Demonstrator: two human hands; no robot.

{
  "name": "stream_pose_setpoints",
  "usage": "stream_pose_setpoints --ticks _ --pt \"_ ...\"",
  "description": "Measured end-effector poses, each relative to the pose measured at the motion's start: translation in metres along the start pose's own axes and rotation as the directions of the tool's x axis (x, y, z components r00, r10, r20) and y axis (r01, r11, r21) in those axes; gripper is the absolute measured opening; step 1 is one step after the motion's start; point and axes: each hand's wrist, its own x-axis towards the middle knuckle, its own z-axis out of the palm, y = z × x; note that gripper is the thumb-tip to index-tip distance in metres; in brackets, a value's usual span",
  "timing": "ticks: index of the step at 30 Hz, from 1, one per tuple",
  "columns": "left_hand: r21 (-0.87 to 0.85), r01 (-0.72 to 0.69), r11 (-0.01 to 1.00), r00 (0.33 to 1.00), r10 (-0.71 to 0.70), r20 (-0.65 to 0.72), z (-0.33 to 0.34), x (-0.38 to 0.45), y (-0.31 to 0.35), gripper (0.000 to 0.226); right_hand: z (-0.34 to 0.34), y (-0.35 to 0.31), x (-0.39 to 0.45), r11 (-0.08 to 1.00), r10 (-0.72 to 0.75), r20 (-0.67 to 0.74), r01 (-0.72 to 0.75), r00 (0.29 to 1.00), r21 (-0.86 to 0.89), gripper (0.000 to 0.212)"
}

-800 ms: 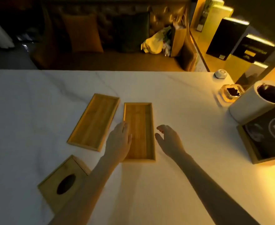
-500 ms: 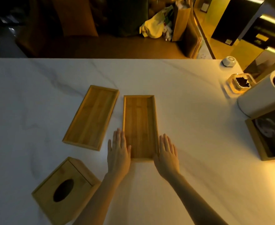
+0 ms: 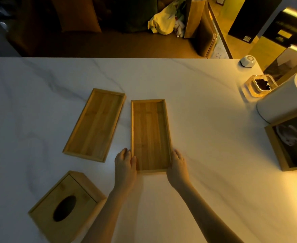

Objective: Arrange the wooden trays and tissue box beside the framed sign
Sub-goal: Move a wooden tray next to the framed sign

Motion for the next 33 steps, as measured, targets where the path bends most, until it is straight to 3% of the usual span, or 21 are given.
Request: stream_pose_setpoints --ticks 3,5,12,18,29,33 --pt "-0.166 0.103 0.981 0.992 -0.089 0.09 -0.013 0.0 0.012 0.035 -0.016 -0.009 -0.002 0.995 0.042 0.068 -0.048 0.997 0.088 0.035" --pt "-0.263 0.149 0.953 0.983 -0.115 0.14 -0.02 0.0 0.015 0.036 -0.027 -0.016 -0.006 0.989 0.03 0.105 -0.045 0.994 0.141 0.035" --pt "-0.495 0.235 0.837 0.952 -0.095 0.291 -0.052 0.002 0.015 0.03 -0.058 -0.028 -0.023 0.943 -0.019 0.157 -0.035 0.987 0.33 0.035" --pt "-0.565 0.274 0.778 0.914 -0.029 0.404 -0.071 -0.004 0.015 0.034 -0.077 -0.031 -0.038 0.884 -0.036 0.206 -0.065 0.978 0.463 0.038" --pt "-0.658 0.085 0.748 0.929 0.179 0.324 -0.065 -0.038 0.059 0.038 -0.122 0.0 -0.067 0.833 -0.108 0.019 0.08 0.994 0.547 0.04" --pt "-0.644 0.042 0.764 0.94 0.187 0.284 -0.042 -0.052 0.093 0.038 -0.152 0.027 -0.07 0.843 -0.095 -0.048 0.106 0.994 0.527 0.039"
